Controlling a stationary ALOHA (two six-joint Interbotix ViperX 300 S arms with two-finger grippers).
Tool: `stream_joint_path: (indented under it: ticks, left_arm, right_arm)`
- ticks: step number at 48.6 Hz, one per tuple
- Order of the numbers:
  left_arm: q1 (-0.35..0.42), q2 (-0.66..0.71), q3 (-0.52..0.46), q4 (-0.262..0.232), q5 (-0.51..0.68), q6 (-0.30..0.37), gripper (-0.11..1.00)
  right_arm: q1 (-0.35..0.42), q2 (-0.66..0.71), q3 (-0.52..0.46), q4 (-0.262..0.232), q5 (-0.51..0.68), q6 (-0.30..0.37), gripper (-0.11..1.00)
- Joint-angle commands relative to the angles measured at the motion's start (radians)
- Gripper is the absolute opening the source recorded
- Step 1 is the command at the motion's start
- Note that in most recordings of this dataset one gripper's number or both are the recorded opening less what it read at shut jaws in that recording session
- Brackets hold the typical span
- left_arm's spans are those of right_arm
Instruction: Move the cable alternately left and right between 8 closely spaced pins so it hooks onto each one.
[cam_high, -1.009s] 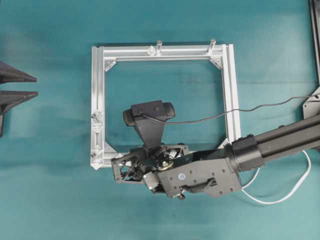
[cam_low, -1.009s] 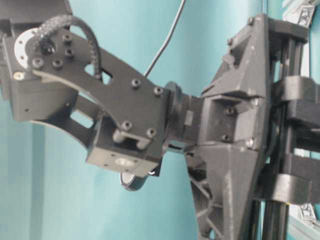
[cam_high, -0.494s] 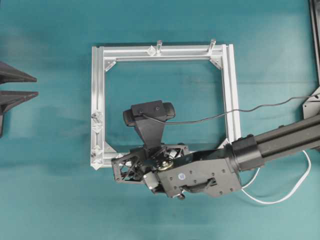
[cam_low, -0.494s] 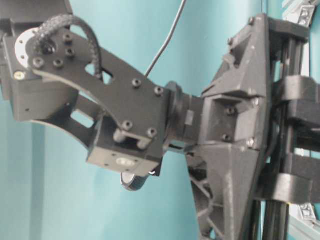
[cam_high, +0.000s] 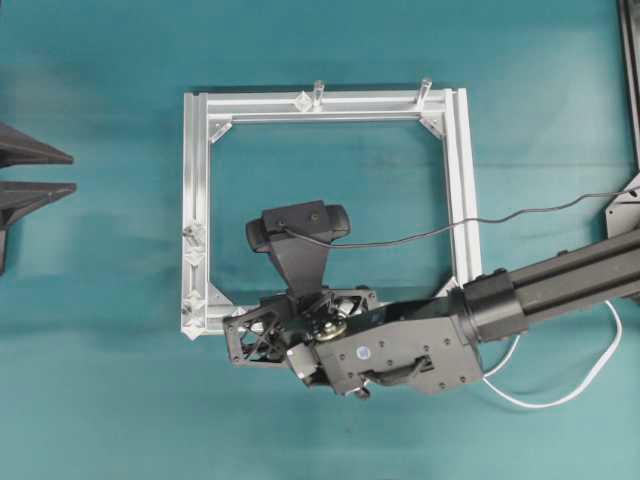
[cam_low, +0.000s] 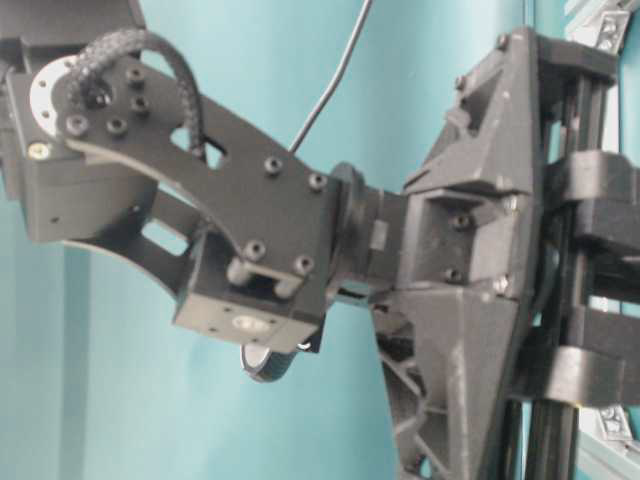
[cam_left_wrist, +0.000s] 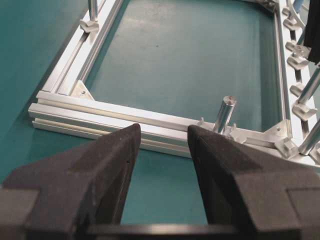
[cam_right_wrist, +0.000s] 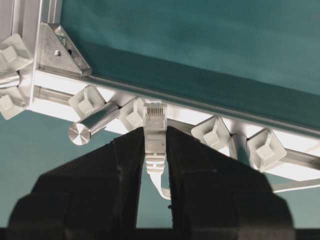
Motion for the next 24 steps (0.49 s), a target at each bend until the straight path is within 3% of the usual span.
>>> stream_joint_path:
  ticks: [1, 17, 24]
  left_arm:
    - [0.003, 0.006, -0.018, 0.003, -0.008, -0.003, 0.50]
    - [0.003, 0.008, -0.018, 0.003, -0.008, -0.003, 0.50]
    - [0.003, 0.008, -0.018, 0.003, -0.006, -0.003, 0.50]
  right_arm:
    - [-0.014, -0.020, -0.008, -0.008, 0.002, -0.014, 0.16]
    - [-0.101, -0.021, -0.008, -0.008, 0.000, -0.133, 0.16]
    - [-0.129, -0.021, -0.008, -0.032, 0.000, -0.158, 0.16]
